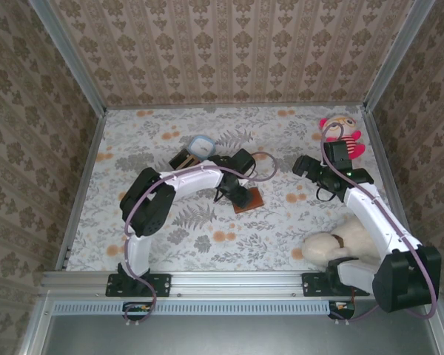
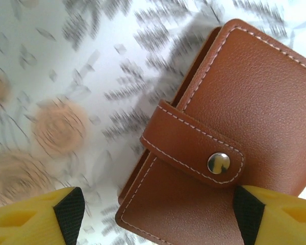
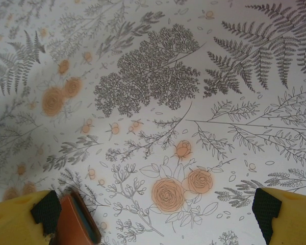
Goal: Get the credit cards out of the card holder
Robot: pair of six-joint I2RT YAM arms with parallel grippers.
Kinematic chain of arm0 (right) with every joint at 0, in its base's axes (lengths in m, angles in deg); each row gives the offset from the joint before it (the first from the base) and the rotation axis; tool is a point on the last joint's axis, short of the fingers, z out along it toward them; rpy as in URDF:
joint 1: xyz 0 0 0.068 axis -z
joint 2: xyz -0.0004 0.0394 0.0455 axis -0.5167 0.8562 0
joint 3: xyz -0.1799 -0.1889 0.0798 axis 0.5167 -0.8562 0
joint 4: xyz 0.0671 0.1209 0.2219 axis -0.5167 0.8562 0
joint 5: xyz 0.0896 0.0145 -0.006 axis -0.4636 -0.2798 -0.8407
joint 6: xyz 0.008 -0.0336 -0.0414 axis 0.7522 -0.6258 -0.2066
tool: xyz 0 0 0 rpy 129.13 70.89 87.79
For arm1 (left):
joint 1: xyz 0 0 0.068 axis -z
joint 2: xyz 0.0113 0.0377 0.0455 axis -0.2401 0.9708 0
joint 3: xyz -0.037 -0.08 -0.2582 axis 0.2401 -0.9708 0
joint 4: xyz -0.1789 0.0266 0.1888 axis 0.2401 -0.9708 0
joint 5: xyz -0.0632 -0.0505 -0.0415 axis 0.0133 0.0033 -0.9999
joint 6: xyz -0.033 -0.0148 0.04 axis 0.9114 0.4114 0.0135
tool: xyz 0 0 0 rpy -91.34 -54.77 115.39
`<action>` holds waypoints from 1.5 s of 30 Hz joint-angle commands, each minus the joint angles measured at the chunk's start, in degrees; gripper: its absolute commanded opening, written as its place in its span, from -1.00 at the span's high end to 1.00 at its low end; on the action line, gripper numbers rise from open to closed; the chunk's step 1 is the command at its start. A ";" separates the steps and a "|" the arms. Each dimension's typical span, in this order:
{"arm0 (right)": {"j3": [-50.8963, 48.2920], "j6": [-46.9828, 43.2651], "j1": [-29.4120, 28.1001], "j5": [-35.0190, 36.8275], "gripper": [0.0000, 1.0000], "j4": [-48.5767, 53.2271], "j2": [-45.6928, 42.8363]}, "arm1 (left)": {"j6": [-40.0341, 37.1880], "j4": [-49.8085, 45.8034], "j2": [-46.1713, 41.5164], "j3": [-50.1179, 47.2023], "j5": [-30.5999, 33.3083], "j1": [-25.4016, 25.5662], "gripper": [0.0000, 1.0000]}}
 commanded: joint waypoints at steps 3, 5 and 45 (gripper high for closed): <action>0.24 0.62 -0.79 -4.93 -1.00 -1.92 3.00 | 4.47 1.79 -3.33 0.21 -0.98 -1.32 -0.59; 0.69 0.72 -2.95 -6.40 -1.00 -3.36 5.09 | 9.31 3.59 -7.36 -3.15 -2.93 -2.67 -0.58; 16.92 0.80 -21.93 -16.37 -0.49 1.01 36.66 | 40.18 16.68 -31.51 -32.32 -9.21 -12.64 -0.99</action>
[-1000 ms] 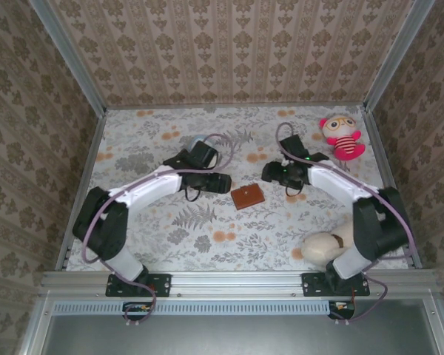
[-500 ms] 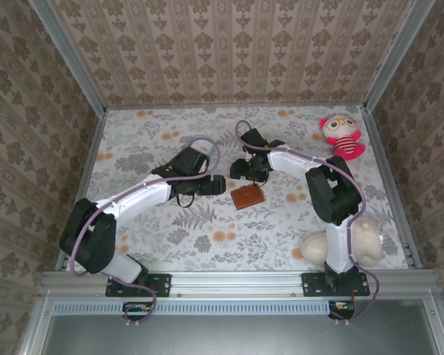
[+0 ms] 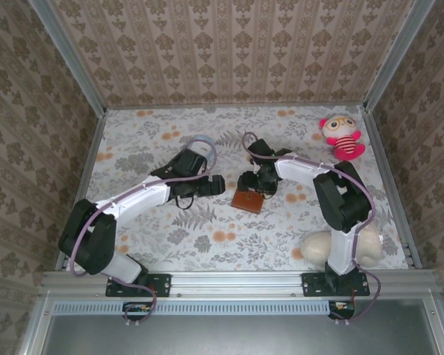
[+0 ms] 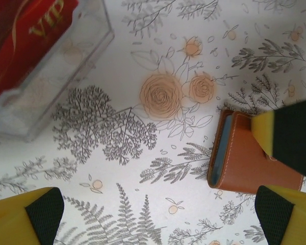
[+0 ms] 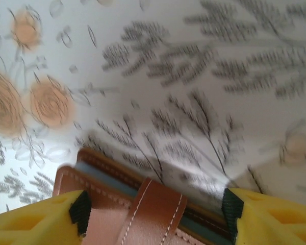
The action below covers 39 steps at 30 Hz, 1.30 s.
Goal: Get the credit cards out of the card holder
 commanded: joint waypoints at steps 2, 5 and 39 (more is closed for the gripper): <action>-4.96 3.17 -0.25 -5.37 -0.51 -0.55 -5.49 | 11.08 6.04 -1.59 -5.79 -7.19 0.26 -0.95; -8.78 5.91 -0.38 -8.83 -0.52 -3.75 -8.09 | 15.96 10.93 -1.85 -9.13 -10.13 1.67 -0.91; -13.52 5.24 -1.61 -5.52 0.15 -6.96 -9.16 | 21.16 25.06 11.09 -8.87 -20.66 4.02 -0.05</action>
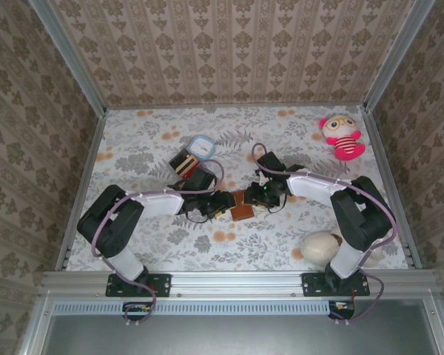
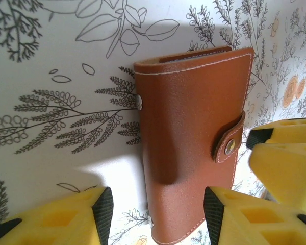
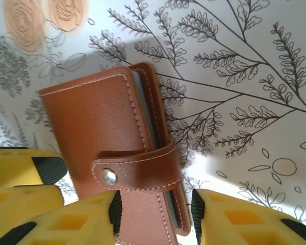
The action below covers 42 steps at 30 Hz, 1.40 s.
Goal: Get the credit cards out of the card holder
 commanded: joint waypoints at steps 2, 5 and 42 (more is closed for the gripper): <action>0.79 0.07 -0.21 -0.03 0.17 0.33 2.47 | 0.51 1.76 1.44 0.57 -2.07 -0.61 -0.05; 0.73 0.24 -0.26 -0.75 0.21 -0.25 3.56 | 0.30 2.54 2.26 0.44 -2.80 -1.22 -0.04; 5.35 -4.13 -3.29 8.37 0.18 6.12 0.83 | -3.04 2.24 6.05 1.95 -3.28 -1.87 0.69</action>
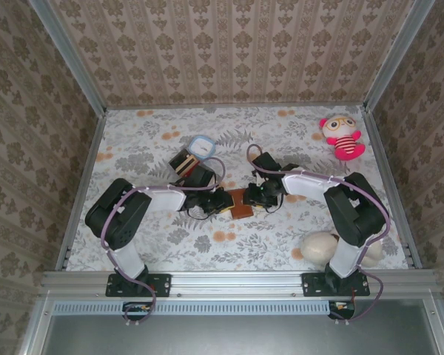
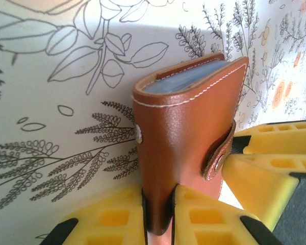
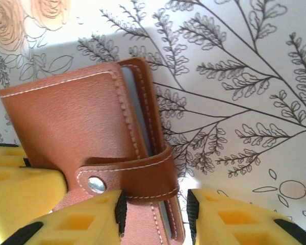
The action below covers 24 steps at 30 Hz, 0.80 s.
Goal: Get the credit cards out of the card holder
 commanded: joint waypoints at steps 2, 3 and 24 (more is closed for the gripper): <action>4.58 -2.97 -3.29 7.84 0.14 6.28 -0.92 | -1.81 -1.98 1.54 0.43 1.61 0.26 0.71; 5.52 -3.32 -4.07 8.77 0.13 6.46 -0.26 | -1.90 -1.98 1.57 0.41 1.61 0.31 0.72; 11.20 -2.85 -6.92 13.68 0.17 11.02 8.92 | -1.44 -1.37 0.94 -1.20 1.70 -0.30 0.93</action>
